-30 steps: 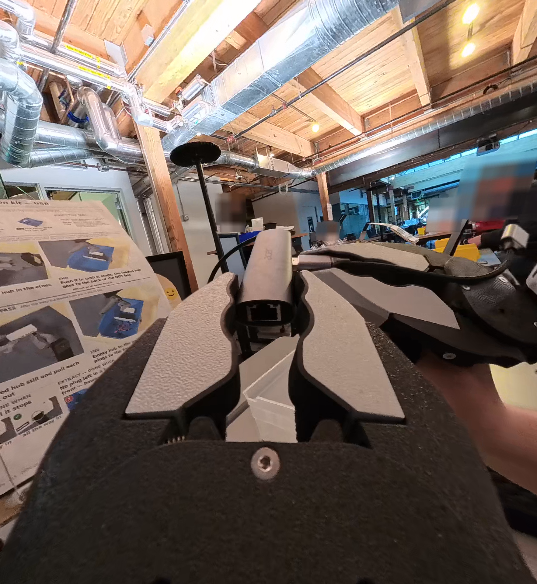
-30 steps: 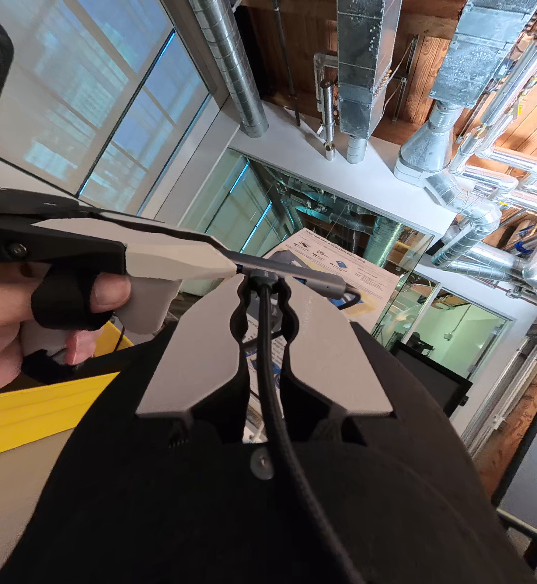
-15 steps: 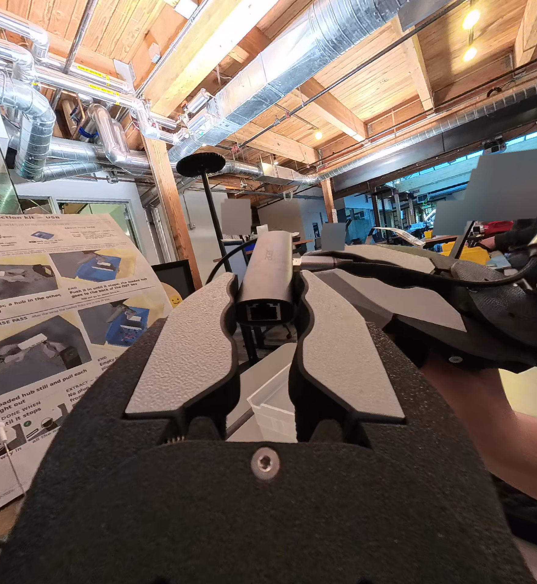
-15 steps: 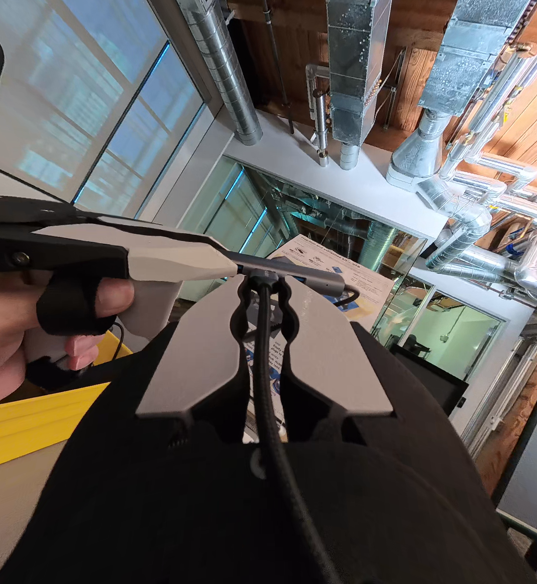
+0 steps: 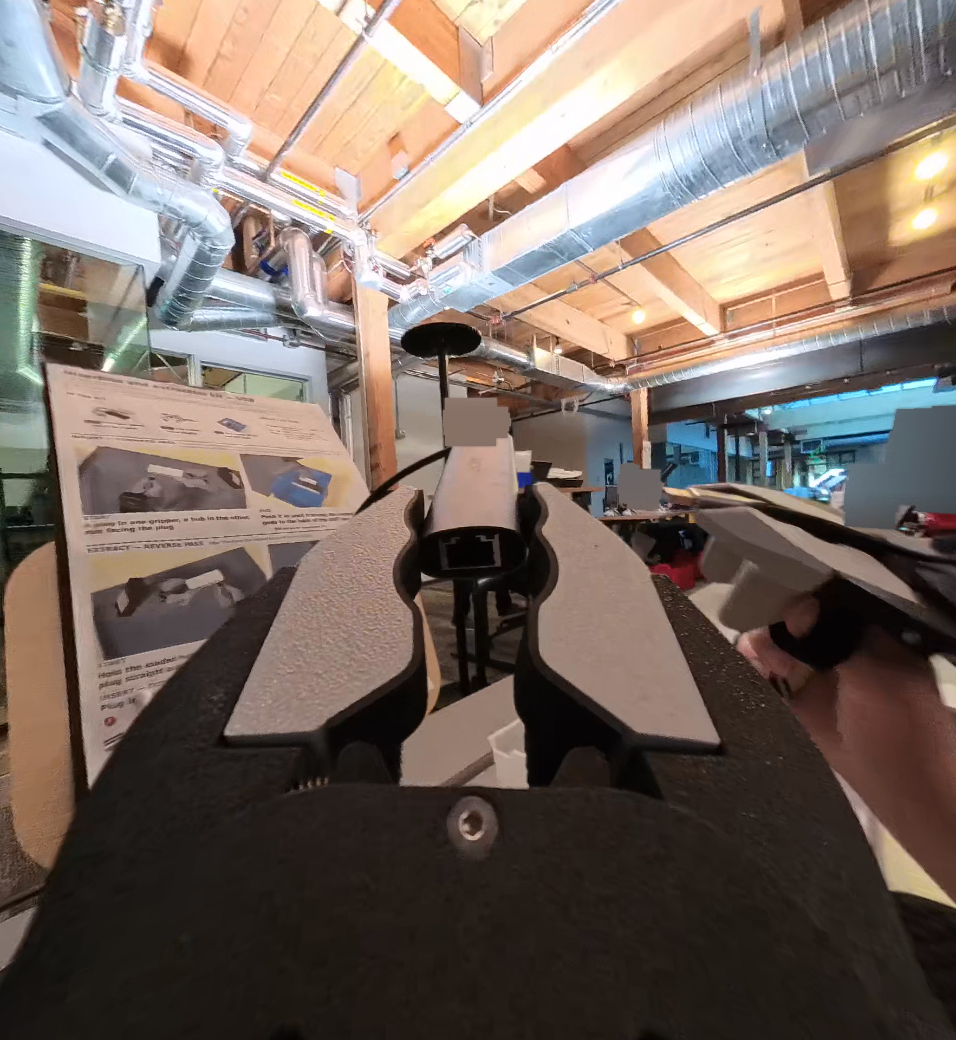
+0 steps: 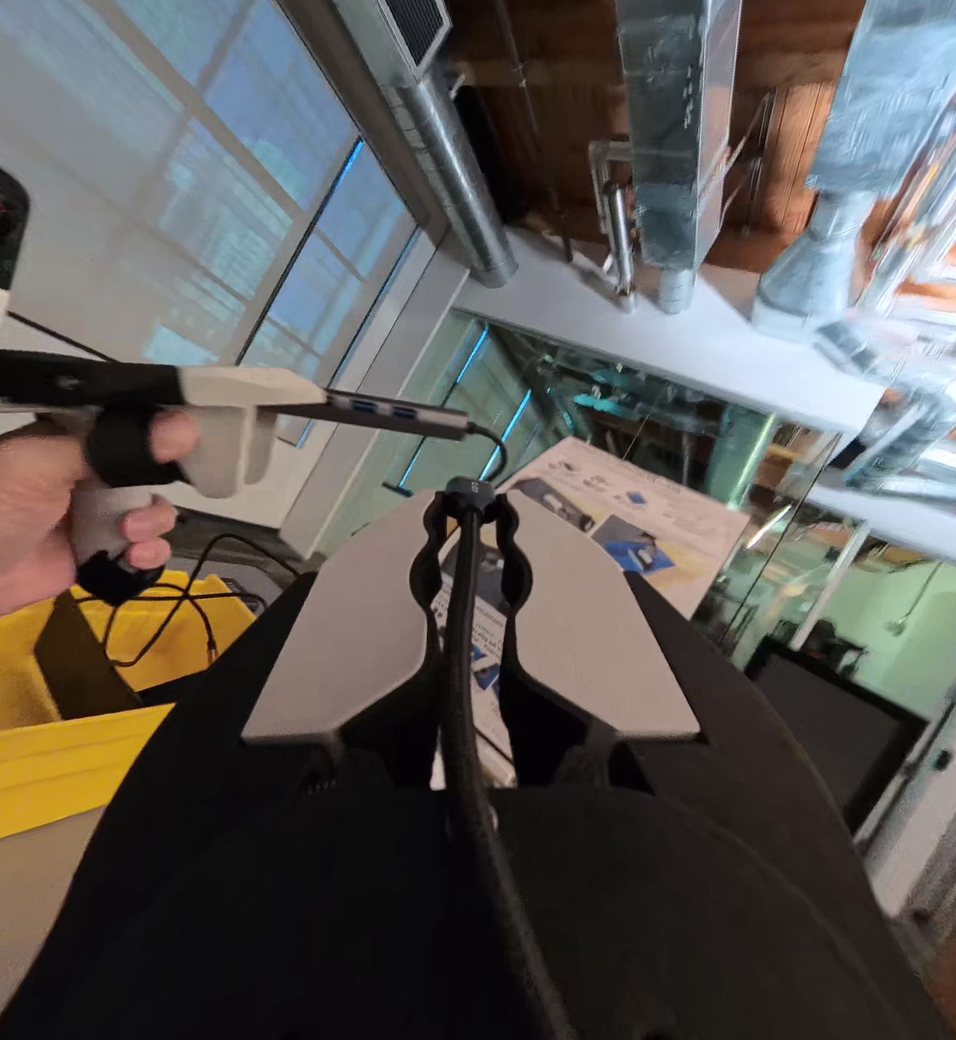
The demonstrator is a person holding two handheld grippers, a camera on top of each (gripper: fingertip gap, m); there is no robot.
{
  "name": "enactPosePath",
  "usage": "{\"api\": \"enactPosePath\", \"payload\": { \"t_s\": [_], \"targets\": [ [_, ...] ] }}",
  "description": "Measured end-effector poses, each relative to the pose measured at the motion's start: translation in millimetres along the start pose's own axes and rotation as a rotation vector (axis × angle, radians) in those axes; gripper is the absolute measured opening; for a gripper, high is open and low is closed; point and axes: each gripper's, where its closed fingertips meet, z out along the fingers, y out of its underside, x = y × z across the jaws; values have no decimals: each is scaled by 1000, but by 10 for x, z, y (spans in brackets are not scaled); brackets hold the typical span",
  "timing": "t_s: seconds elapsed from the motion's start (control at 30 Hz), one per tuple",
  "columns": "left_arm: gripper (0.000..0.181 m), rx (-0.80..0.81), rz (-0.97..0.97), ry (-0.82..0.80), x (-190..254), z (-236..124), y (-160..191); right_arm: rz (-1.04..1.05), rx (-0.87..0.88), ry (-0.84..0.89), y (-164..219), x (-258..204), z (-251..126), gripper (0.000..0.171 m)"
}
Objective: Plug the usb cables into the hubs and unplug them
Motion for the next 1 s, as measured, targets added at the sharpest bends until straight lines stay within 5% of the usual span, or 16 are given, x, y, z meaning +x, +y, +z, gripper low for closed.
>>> {"api": "enactPosePath", "payload": {
  "t_s": [0.13,0.27,0.4,0.6,1.0],
  "targets": [
    [33,-31,-23,49,112,-16,-71,473,-286,-314,318,257,-114,18],
    [32,-43,-54,93,170,-29,-137,947,-595,-704,638,194,-769,18],
    [33,-54,-56,127,223,-17,-145,834,-1023,-706,1413,223,-1374,15],
    [32,-86,-25,127,231,-4,-89,713,-1502,-695,2065,237,-2132,10],
    [31,-171,-23,160,363,61,77,742,-1860,-869,2335,-52,-2709,9]
  ]
}}
